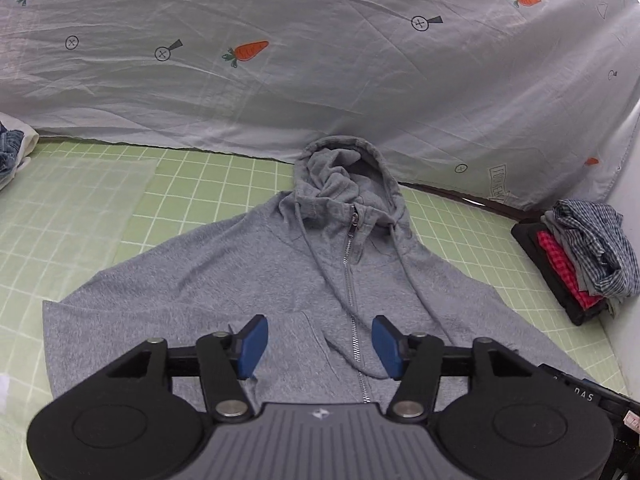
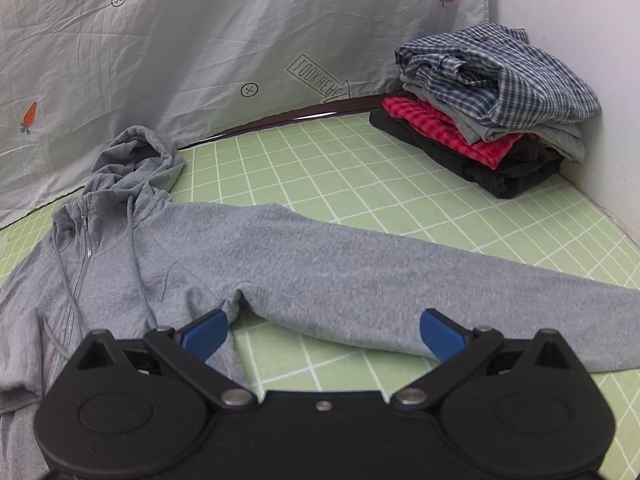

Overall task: Fold clothes
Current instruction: 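Grasp the hoodie side edge with the left tool and fold it toward the zipper, then grasp the other hoodie sleeve cuff with the right tool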

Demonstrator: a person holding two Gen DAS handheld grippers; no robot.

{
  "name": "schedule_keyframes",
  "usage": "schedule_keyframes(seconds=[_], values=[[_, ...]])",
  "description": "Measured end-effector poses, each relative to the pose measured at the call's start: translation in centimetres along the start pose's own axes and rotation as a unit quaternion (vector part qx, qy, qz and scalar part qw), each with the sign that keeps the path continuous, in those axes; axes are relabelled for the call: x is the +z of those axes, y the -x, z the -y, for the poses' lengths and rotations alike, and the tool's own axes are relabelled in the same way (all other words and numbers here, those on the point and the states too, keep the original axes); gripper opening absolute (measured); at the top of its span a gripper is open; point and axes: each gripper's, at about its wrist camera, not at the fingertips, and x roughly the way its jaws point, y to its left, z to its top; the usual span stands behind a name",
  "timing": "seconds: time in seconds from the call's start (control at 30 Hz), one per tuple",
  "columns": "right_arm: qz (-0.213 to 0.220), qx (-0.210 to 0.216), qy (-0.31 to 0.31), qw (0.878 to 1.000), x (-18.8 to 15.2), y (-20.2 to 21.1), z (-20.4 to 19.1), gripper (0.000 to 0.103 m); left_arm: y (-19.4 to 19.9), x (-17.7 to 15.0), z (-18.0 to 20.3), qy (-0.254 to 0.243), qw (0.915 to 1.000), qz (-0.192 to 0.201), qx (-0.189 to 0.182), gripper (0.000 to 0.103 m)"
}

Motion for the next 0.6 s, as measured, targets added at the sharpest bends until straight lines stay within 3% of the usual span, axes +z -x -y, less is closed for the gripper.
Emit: schedule_keyframes(seconds=[0.1, 0.3, 0.4, 0.6], values=[[0.006, -0.002, 0.020, 1.000, 1.0, -0.5, -2.4, 0.103, 0.1, 0.3, -2.1, 0.009, 0.9992, -0.003, 0.038, 0.072], [-0.007, 0.000, 0.085, 0.996, 0.8, -0.7, -8.8, 0.103, 0.2, -1.1, -7.0, 0.057, 0.9904, -0.058, 0.112, 0.073], [-0.021, 0.035, 0.088, 0.995, 0.0, -0.4, -11.4, 0.103, 0.6, -2.4, -9.2, 0.070, 0.9852, -0.084, 0.132, 0.073], [-0.030, 0.070, 0.116, 0.990, -2.8, 0.9, -16.5, 0.103, 1.1, -4.1, -12.6, 0.074, 0.9806, -0.120, 0.136, 0.073]])
